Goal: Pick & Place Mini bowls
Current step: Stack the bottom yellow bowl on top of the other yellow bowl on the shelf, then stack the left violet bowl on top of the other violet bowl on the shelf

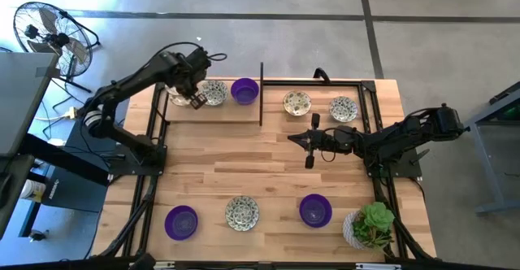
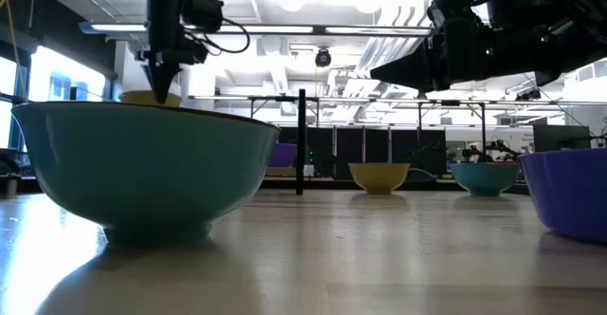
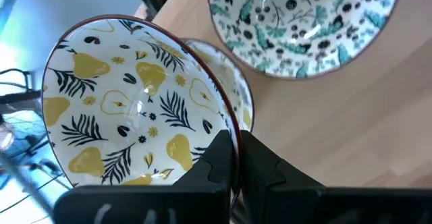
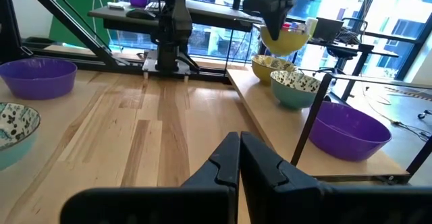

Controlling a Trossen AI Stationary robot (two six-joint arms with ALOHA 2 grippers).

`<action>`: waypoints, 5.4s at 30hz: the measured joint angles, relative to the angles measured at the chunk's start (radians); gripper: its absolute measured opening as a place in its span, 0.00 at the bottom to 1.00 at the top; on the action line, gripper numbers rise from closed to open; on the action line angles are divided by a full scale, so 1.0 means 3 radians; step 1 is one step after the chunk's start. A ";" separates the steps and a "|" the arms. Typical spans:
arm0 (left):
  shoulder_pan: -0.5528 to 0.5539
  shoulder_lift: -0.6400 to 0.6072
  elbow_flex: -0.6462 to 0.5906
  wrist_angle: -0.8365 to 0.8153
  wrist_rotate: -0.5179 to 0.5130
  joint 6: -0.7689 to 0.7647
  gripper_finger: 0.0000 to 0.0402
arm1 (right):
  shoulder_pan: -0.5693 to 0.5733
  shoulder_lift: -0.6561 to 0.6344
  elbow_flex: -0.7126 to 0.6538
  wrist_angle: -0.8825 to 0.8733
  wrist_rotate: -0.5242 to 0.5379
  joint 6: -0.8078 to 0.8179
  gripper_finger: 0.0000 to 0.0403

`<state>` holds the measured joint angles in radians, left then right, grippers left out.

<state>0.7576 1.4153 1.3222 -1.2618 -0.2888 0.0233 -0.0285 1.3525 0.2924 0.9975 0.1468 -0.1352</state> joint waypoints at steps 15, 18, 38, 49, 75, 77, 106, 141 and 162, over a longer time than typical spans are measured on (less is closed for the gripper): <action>0.0030 -0.0002 -0.0568 0.0410 -0.0079 -0.0001 0.01 | 0.0000 0.0000 0.0000 -0.0021 0.0000 -0.0004 0.00; 0.0029 -0.0002 -0.0579 0.0500 -0.0098 0.0055 0.01 | 0.0000 0.0000 0.0000 -0.0021 0.0000 -0.0004 0.00; 0.0030 0.0032 -0.0581 0.0537 -0.0032 0.0109 0.01 | 0.0000 0.0000 0.0000 -0.0021 0.0000 -0.0004 0.00; 0.0030 0.0186 -0.0581 0.0560 -0.0054 0.0127 0.01 | 0.0000 0.0000 0.0000 -0.0021 0.0000 -0.0003 0.00; 0.0027 0.0185 -0.0581 0.0534 -0.0036 0.0084 0.07 | -0.0001 0.0000 0.0000 -0.0021 0.0000 -0.0004 0.00; 0.0027 0.0184 -0.0581 0.0532 -0.0002 0.0085 0.07 | -0.0001 0.0000 0.0000 -0.0021 0.0000 -0.0004 0.00; 0.0026 0.0002 -0.0249 0.0366 -0.0041 0.0288 0.42 | 0.0000 0.0000 0.0000 -0.0021 -0.0024 -0.0004 0.00; -0.2091 -0.1132 -0.2850 0.5228 0.0625 -0.0007 0.02 | -0.0162 0.0001 -0.0003 -0.0318 0.0099 0.0002 0.00; -0.2554 -0.1065 -0.1880 0.3046 0.0774 -0.0391 0.02 | -0.0212 0.0001 -0.0002 -0.0418 -0.0024 0.0076 0.00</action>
<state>-0.0086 1.0958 0.7582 -0.3481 -0.0567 -0.0940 -0.0921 1.3529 0.2918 0.8720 0.1394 -0.1123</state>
